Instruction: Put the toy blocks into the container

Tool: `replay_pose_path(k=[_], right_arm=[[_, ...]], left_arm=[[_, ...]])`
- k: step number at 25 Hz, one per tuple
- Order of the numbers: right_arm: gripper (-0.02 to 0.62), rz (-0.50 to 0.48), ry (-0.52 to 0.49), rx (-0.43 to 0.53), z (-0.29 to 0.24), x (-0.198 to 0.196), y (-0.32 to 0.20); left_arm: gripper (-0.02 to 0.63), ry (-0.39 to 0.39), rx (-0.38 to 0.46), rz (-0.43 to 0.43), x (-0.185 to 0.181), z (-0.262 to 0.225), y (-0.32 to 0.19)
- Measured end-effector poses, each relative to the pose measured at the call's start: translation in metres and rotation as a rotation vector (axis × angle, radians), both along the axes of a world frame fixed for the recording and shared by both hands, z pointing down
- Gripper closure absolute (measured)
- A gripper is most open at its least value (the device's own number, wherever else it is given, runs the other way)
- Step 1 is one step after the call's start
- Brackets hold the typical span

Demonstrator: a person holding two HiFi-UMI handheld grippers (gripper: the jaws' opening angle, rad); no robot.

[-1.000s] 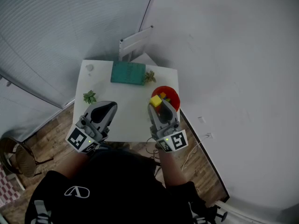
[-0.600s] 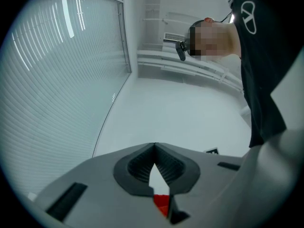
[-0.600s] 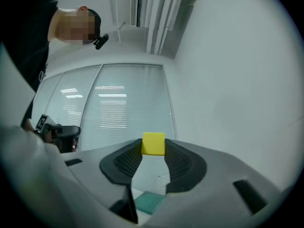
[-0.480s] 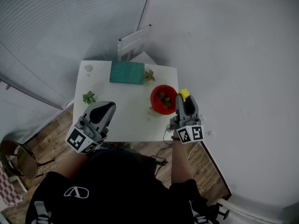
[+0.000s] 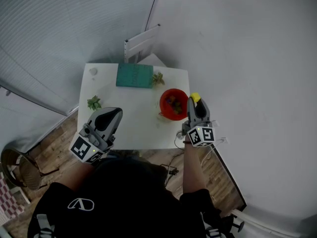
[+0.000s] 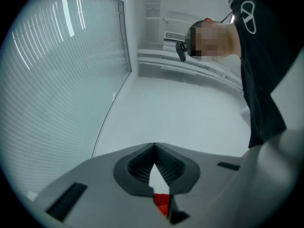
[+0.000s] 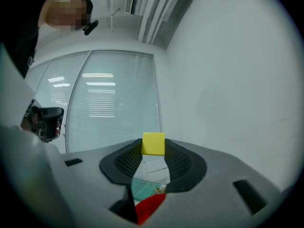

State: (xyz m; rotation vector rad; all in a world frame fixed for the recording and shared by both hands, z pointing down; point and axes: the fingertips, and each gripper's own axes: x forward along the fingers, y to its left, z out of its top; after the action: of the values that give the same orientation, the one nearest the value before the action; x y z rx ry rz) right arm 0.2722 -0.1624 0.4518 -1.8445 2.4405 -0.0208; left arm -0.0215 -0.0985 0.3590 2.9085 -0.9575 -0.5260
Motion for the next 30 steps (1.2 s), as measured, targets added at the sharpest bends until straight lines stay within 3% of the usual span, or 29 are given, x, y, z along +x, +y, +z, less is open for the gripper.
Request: replay_pose_path(k=[9,15,22,24,25,30], right_arm=[[0.448,0.035,0.013,-0.277,0.123,0.021,-0.032],[0.448,0.05,0.03,-0.416,0.173,0.029,-0.038],[0.437,0.052,0.054,-0.433,0.177,0.028,-0.042],[0.355,0.056,0.052,-0.423,0.176,0.028,-0.043],[0.344,0.057,0.053,-0.417,0.175,0.028,-0.043],[0.347,0.063,0.065,-0.365,0.155,0.028,-0.042]], left_arm=[[0.601,-0.003,-0.001,-0.001,0.001,0.001,0.002],[0.601,-0.009,-0.007,-0.007,0.0,0.002,0.001],[0.601,-0.017,-0.019,-0.003,-0.001,0.008,0.004],[0.601,-0.007,-0.008,-0.012,-0.001,0.003,0.003],[0.601,-0.004,-0.007,-0.014,-0.001,0.002,0.003],[0.601,-0.003,-0.006,-0.019,-0.001,0.003,0.003]])
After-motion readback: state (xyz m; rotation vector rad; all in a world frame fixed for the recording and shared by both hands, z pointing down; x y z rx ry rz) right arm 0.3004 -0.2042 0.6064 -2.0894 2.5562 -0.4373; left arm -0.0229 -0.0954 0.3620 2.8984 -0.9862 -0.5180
